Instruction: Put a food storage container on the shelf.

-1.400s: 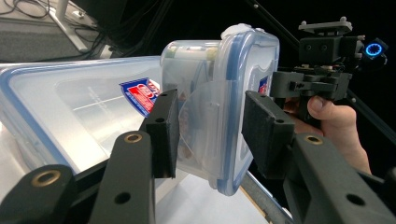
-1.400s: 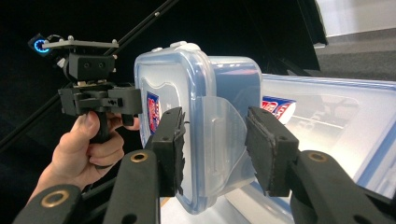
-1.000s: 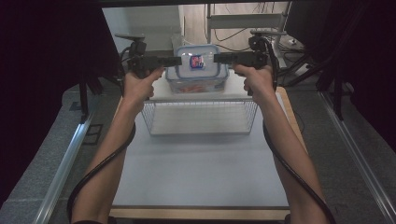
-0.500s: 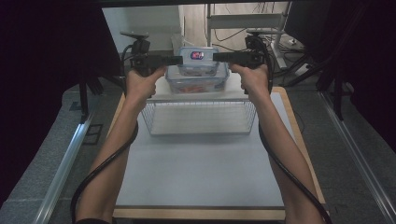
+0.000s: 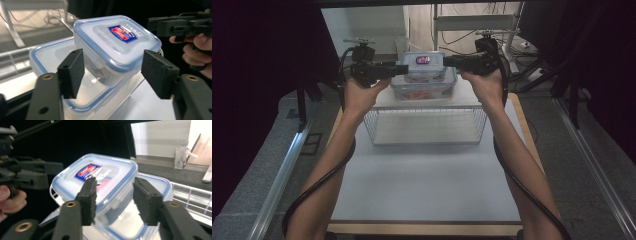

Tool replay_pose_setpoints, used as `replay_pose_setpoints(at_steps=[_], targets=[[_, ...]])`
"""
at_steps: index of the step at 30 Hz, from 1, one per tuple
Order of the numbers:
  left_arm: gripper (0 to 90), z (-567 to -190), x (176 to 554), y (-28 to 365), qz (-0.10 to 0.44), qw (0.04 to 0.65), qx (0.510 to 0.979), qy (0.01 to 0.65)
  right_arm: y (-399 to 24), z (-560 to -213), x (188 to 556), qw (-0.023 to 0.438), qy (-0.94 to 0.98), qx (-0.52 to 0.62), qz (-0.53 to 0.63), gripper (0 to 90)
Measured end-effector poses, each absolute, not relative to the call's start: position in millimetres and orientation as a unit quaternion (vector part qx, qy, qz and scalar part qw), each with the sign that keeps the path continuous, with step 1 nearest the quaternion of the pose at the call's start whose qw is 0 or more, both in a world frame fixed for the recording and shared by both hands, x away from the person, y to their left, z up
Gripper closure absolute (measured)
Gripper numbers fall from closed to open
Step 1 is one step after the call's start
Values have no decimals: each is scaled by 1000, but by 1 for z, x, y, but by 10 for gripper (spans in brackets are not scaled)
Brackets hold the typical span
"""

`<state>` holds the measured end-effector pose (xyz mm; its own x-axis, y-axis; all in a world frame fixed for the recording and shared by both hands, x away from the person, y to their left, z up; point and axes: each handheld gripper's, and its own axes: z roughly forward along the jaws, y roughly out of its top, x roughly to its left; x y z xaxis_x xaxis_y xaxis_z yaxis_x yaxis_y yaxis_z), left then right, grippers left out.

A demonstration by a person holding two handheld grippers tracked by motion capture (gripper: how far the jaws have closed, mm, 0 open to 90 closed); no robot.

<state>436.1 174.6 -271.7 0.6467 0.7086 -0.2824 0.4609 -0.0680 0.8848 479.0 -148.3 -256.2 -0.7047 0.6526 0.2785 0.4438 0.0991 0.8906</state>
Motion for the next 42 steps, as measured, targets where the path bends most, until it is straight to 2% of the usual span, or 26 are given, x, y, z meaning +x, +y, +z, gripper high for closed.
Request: replay_pose_setpoints(at_steps=[2, 5, 8, 9, 12, 22, 26, 35, 42], targets=[[434, -271, 427, 175, 132, 548, 725, 396, -148, -256, 472, 107, 743, 362, 553, 616], [615, -273, 415, 175, 149, 545, 731, 383, -149, -258, 459, 128, 753, 348, 543, 763], [797, -280, 410, 172, 144, 541, 740, 372, -149, -265, 449, 128, 761, 334, 542, 874], [833, -282, 410, 170, 141, 536, 745, 372, -147, -268, 447, 120, 765, 329, 540, 889], [862, -287, 415, 164, 137, 527, 752, 371, -140, -276, 447, 111, 779, 317, 530, 897], [857, -290, 426, 156, 136, 518, 752, 384, -134, -283, 460, 104, 777, 333, 524, 897], [821, -290, 423, 156, 144, 518, 755, 375, -135, -286, 461, 100, 777, 333, 524, 875], [597, -295, 408, 154, 177, 517, 758, 356, -136, -292, 446, 92, 778, 312, 537, 696], [446, -307, 395, 159, 177, 524, 756, 350, -138, -300, 431, 98, 786, 298, 533, 598]])
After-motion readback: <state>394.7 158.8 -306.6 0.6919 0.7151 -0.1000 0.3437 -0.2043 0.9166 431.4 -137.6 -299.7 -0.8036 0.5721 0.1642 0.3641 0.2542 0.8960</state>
